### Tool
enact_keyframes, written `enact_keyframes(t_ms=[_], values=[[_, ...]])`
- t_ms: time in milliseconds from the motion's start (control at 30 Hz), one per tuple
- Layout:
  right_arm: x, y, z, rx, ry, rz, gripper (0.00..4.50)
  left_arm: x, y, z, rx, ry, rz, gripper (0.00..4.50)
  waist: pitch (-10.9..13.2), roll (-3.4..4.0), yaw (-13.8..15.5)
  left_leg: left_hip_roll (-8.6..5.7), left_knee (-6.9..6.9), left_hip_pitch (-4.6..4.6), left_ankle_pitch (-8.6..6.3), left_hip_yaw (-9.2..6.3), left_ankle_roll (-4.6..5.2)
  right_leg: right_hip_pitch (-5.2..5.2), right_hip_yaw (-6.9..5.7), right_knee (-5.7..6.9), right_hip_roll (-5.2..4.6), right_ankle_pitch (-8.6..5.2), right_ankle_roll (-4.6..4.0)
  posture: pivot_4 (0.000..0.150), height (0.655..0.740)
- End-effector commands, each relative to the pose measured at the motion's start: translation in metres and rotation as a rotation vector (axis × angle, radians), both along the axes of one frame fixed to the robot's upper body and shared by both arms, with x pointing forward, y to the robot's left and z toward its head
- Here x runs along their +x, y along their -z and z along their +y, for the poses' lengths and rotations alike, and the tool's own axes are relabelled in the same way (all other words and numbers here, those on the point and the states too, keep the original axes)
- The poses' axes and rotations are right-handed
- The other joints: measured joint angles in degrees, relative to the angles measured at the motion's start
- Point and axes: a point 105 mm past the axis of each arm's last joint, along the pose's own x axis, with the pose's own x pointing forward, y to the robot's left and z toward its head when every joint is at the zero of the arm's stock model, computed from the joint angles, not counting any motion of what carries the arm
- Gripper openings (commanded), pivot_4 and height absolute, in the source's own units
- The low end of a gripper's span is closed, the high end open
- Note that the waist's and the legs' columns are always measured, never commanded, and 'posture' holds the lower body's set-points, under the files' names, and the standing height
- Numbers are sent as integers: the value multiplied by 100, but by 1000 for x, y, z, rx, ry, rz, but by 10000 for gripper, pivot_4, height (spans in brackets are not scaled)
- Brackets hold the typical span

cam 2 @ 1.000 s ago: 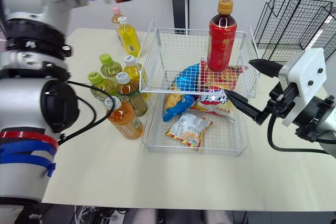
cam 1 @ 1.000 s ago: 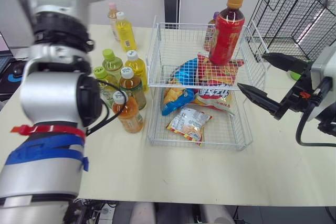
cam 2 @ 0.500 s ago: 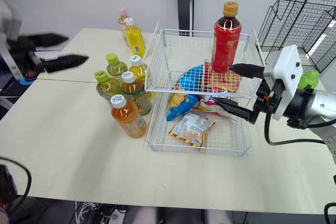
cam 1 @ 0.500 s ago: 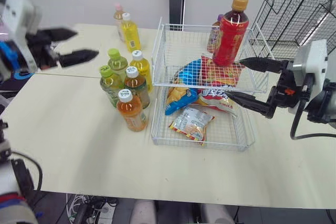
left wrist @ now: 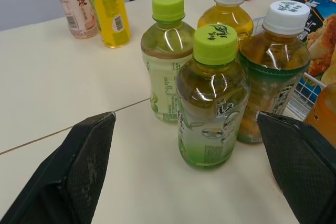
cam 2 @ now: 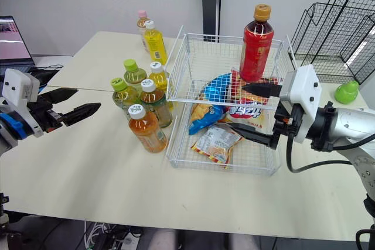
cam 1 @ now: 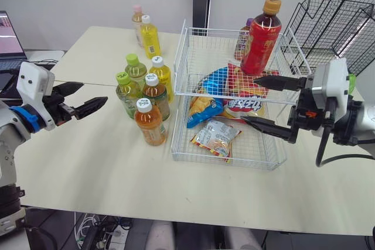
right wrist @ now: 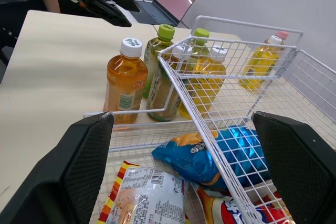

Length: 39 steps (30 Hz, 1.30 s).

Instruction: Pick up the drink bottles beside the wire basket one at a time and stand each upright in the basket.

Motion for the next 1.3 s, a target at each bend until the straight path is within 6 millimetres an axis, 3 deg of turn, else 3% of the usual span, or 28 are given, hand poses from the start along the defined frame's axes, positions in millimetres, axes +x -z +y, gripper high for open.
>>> enact_keyframes(t_ms=[33, 533, 967, 1067, 1300], values=[[-7, -4, 4, -6, 4, -63, 45000, 1, -12, -7, 20, 11, -62, 44570, 0, 0, -1, 0, 0, 0, 0, 0, 0, 0, 0, 0, 0, 0, 0, 1500, 6907], [-21, 0, 19, 38, -27, -33, 45000, 32, -16, -26, -97, -47, -116, 44570, -1, -1, -12, -19, -2, 1, 1, -4, 0, 2, -1, 0, 1, 0, 0, 1500, 6907], [-25, -2, 29, 70, -90, -13, 45000, 60, -10, -56, -138, -113, -140, 44570, -1, -2, -5, -23, -1, -1, 1, -11, 1, 6, -8, -1, 0, 0, 0, 1500, 6907], [-24, -2, 29, 70, -90, -14, 45000, 63, -8, -58, -147, -115, -136, 38602, -1, -2, -6, -24, -1, -1, 1, -11, 1, 6, -7, -1, 0, 0, 0, 1500, 6907], [-22, -3, 27, 66, -64, -40, 45000, 60, -6, -58, -157, -107, -129, 15868, -1, -2, -6, -24, -2, -1, 1, -12, 1, 7, -8, -2, 0, 0, 1, 1500, 6907]])
